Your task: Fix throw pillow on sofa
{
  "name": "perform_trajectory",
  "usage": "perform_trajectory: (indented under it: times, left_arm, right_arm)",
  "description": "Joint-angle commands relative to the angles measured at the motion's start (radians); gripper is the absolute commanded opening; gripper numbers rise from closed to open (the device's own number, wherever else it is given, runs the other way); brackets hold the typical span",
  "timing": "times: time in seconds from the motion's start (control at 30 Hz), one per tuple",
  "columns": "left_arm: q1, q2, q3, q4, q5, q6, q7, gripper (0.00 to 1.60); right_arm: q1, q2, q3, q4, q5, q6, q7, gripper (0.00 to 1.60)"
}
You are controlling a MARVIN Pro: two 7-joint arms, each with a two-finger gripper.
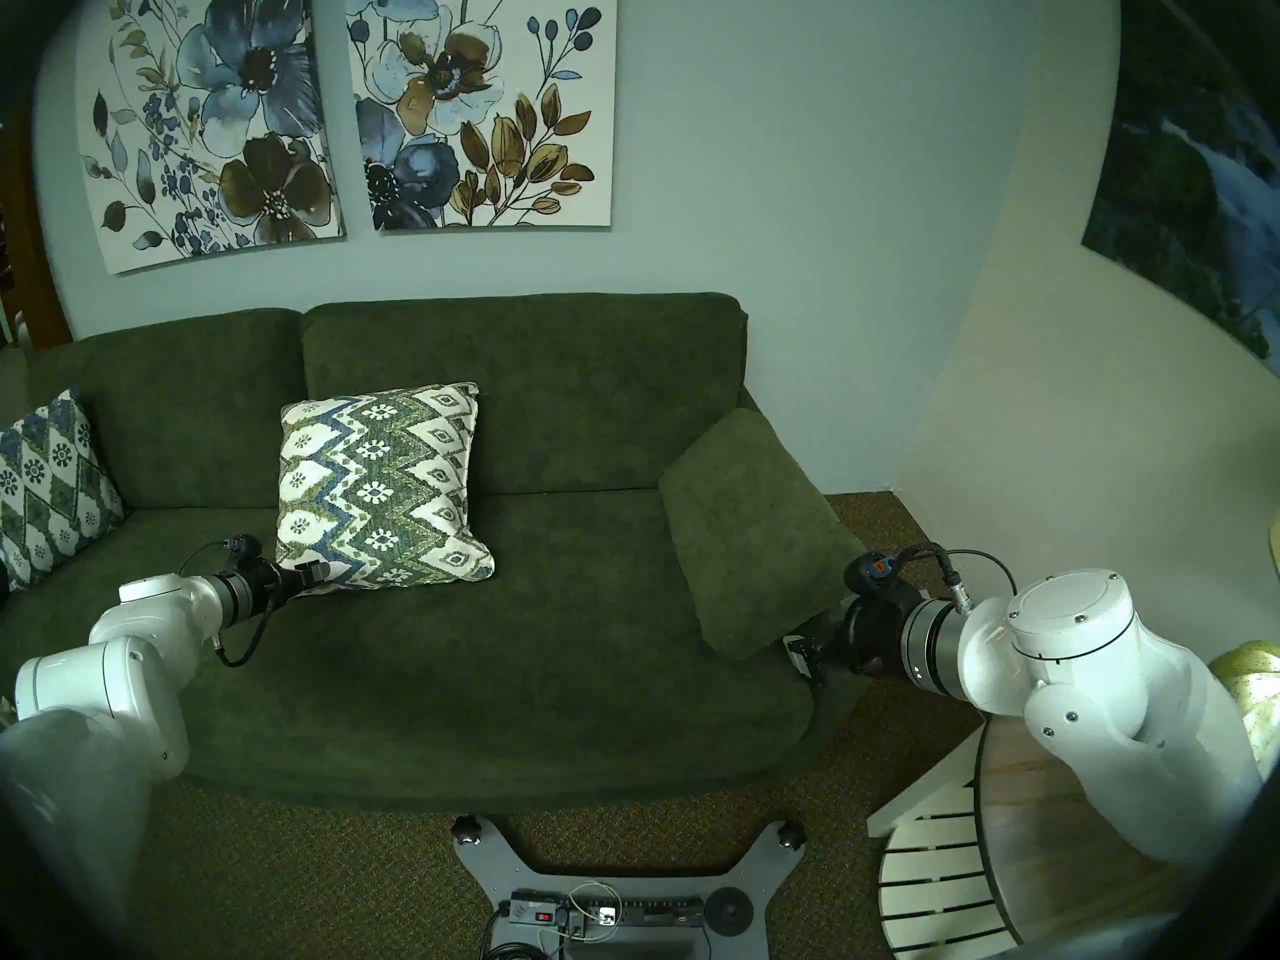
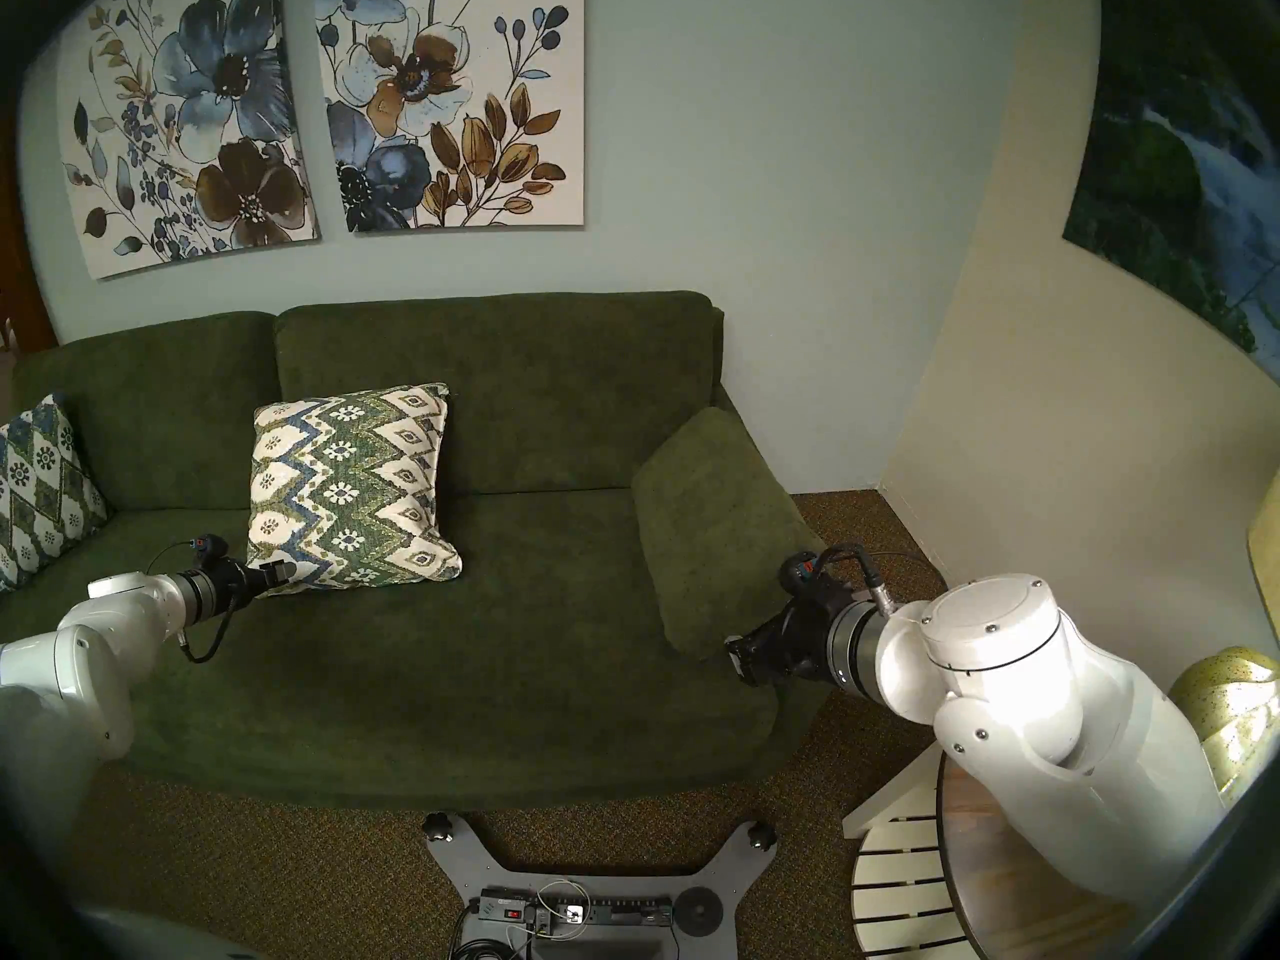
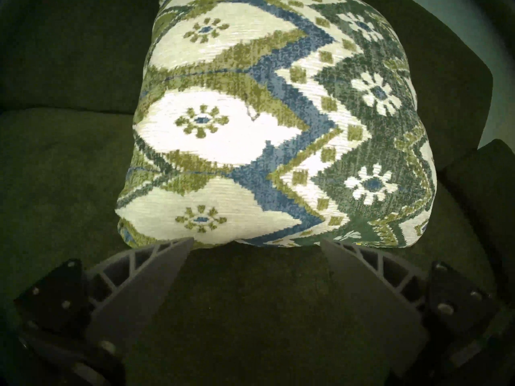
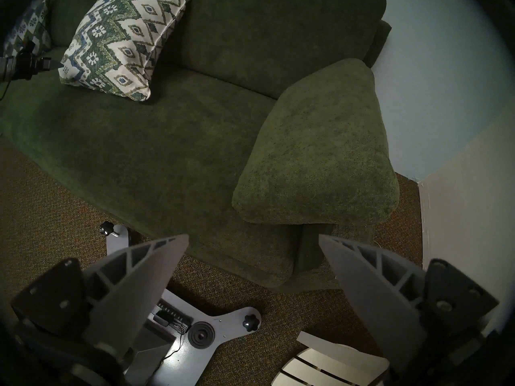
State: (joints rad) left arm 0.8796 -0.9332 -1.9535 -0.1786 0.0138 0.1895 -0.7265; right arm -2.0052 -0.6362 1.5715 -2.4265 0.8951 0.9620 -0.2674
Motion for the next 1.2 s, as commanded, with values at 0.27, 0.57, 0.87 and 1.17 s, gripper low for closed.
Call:
perform_trajectory:
  times: [0.27,0.57,0.87,1.17]
  left_arm:
    - [-0.097,-0.014,-0.017,0.000,-0.013,0.039,0.068,1.60]
    - [-0.077,-0.054,0.015,0.009,0.010,0.000,0.107,1.60]
    - [-0.087,-0.070,0.033,0.012,0.028,-0.011,0.083,1.60]
    - [-0.106,-0.097,0.047,0.007,0.043,-0.012,0.073,1.60]
  right_arm:
    - [0.002,0.000,0.002,-0.003,0.000,-0.002,0.000,1.60]
    - [0.002,0.000,0.001,-0.003,0.000,-0.002,0.000,1.60]
    - [0.002,0.000,0.001,-0.003,0.000,-0.002,0.000,1.60]
    - [0.002,0.000,0.001,-0.003,0.000,-0.002,0.000,1.60]
